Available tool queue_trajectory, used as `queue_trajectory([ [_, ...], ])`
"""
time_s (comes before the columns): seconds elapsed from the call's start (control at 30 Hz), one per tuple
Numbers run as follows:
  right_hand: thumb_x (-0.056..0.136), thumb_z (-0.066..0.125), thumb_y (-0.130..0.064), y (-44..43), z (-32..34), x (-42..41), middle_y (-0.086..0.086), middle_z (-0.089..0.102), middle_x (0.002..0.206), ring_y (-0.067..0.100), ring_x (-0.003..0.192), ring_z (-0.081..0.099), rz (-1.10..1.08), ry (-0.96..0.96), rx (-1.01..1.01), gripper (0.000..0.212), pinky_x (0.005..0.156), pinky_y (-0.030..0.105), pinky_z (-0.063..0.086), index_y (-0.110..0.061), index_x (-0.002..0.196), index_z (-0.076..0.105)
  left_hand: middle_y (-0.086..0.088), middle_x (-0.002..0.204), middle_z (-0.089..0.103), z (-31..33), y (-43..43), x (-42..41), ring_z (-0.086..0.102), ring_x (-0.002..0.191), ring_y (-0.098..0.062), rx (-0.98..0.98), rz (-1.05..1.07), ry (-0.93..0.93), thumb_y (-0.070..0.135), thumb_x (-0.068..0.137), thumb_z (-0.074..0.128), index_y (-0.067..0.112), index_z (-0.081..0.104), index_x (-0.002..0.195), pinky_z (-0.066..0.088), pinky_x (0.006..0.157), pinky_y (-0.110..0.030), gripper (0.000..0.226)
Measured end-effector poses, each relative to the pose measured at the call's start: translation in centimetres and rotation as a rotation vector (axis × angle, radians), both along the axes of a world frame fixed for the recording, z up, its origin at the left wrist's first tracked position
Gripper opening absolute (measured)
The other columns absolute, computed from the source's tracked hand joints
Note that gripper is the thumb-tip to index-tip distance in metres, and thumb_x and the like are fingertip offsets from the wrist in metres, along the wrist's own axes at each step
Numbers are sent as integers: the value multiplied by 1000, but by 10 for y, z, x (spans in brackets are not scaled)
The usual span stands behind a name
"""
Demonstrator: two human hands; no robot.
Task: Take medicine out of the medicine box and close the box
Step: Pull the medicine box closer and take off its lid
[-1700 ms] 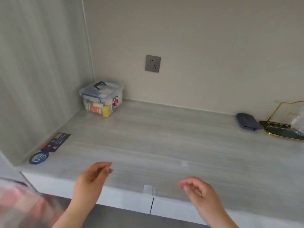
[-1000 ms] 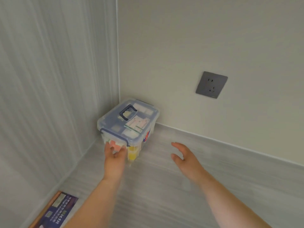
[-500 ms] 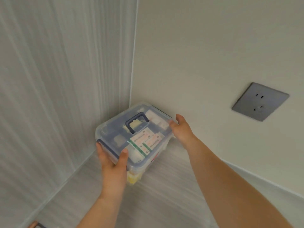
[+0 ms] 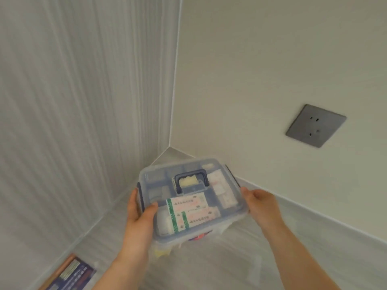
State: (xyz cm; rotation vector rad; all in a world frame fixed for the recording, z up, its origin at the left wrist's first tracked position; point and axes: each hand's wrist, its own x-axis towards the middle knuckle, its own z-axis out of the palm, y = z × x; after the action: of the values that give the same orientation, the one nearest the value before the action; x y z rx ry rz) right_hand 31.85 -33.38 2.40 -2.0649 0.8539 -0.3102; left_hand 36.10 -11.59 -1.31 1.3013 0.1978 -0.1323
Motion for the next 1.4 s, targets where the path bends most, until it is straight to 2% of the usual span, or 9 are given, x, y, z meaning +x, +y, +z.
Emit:
queue_trajectory([
  [0.23, 81, 61, -25, 40, -12, -133, -6, 48, 30, 21, 47, 52, -32, 48, 31, 45, 49, 28, 36, -13, 41, 45, -1, 110, 57, 7, 46, -79, 57, 86, -15, 102, -76, 66, 9, 91, 44, 30, 49, 119, 41, 78, -31, 35],
  [0.47, 85, 57, -22, 68, -16, -207, 6, 63, 62, 26, 55, 61, 9, 50, 58, 13, 57, 35, 51, -17, 73, 52, 0, 119, 54, 8, 85, -146, 50, 110, -19, 209, -108, 119, 4, 88, 49, 19, 52, 123, 36, 101, -37, 38],
  [0.6, 89, 46, -18, 64, -5, -213, 8, 63, 62, 23, 50, 61, 186, 196, 7, 25, 50, 28, 51, -8, 70, 60, 1, 111, 60, 16, 96, -160, 54, 99, -18, 298, -112, 111, 10, 88, 51, 23, 57, 118, 42, 92, -38, 33],
  [0.73, 85, 39, -13, 64, 10, -204, 2, 54, 50, 17, 42, 54, 275, 349, -70, 32, 38, 20, 40, -13, 53, 43, -8, 94, 65, 26, 104, -152, 56, 78, -22, 432, -210, 112, 12, 92, 45, 23, 57, 118, 48, 77, -38, 30],
  [0.93, 85, 37, -11, 72, 15, -197, 8, 52, 69, 25, 70, 52, 280, 460, -229, 31, 66, 28, 41, -16, 54, 35, -5, 63, 59, 32, 101, -138, 56, 62, -25, 978, -376, -66, 8, 92, 32, 17, 56, 116, 49, 66, -33, 36],
  [1.07, 83, 38, -10, 74, 17, -197, 12, 56, 71, 27, 68, 54, 268, 477, -220, 29, 66, 30, 44, -13, 54, 37, -3, 59, 50, 42, 94, -134, 48, 58, -21, 1266, -442, -102, 12, 92, 34, 4, 56, 82, 35, 51, -26, 25],
  [1.17, 83, 38, -10, 73, 16, -199, 13, 58, 69, 28, 63, 56, 268, 445, -201, 28, 62, 31, 47, -12, 55, 39, -6, 49, 51, 43, 95, -129, 48, 48, -20, 1144, -445, -1, 9, 88, 39, 7, 48, 60, 36, 45, -23, 30],
  [1.27, 84, 38, -6, 68, 10, -203, 8, 56, 51, 21, 41, 54, 243, 347, -95, 33, 44, 22, 46, -10, 51, 41, -5, 37, 51, 39, 102, -125, 51, 47, -24, 1001, -384, 40, 3, 88, 39, 4, 49, 56, 45, 46, -26, 34],
  [1.4, 86, 34, 2, 56, 0, -211, -4, 54, 30, 10, 26, 48, 246, 210, 128, 38, 30, 14, 38, -9, 51, 44, -3, 40, 63, 22, 123, -132, 60, 38, -16, 374, -360, 234, -5, 90, 36, 2, 59, 70, 49, 34, -19, 31],
])
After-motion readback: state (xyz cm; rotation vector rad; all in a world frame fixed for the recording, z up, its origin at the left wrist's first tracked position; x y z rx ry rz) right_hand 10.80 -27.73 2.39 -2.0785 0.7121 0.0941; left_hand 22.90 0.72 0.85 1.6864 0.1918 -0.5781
